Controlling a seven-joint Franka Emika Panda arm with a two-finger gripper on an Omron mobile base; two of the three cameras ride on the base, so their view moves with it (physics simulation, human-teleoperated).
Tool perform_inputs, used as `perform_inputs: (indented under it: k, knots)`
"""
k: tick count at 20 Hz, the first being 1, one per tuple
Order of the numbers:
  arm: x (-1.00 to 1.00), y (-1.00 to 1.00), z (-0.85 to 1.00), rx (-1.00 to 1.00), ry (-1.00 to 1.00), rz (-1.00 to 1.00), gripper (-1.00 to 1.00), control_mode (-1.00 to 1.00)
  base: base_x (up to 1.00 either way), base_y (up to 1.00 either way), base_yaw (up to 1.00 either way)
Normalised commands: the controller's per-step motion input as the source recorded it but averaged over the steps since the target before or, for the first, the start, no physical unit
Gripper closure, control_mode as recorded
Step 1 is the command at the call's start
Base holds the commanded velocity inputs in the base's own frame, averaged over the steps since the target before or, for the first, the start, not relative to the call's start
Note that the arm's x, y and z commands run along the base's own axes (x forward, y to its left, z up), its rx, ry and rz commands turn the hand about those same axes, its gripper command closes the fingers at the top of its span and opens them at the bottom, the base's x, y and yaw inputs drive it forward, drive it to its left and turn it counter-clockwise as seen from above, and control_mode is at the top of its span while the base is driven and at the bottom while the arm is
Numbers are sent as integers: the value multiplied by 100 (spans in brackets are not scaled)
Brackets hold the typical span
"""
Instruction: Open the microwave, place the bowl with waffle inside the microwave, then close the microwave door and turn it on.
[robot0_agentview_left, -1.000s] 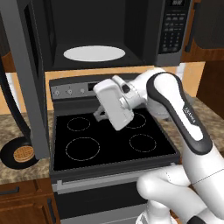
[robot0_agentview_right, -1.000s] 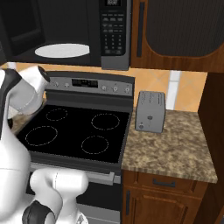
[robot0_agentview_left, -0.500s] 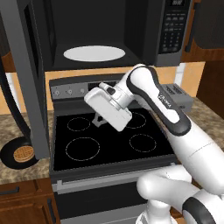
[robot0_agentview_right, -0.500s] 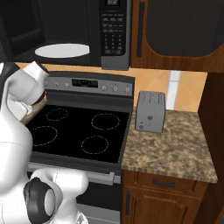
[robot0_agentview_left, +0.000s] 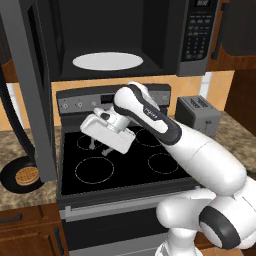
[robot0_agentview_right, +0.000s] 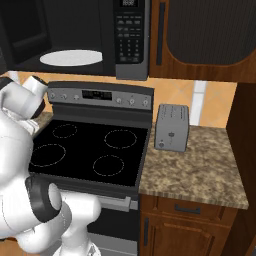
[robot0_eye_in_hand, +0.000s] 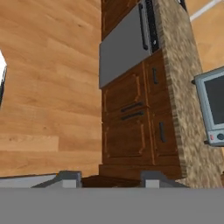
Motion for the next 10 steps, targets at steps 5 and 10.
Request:
perform_inputs:
  k: [5,10]
  knots:
    - [47,42,-36,0,-7,11,-100,-100,0,0,0]
    - [50,67,-33,-4,-1,10,-100,-100,0,0,0]
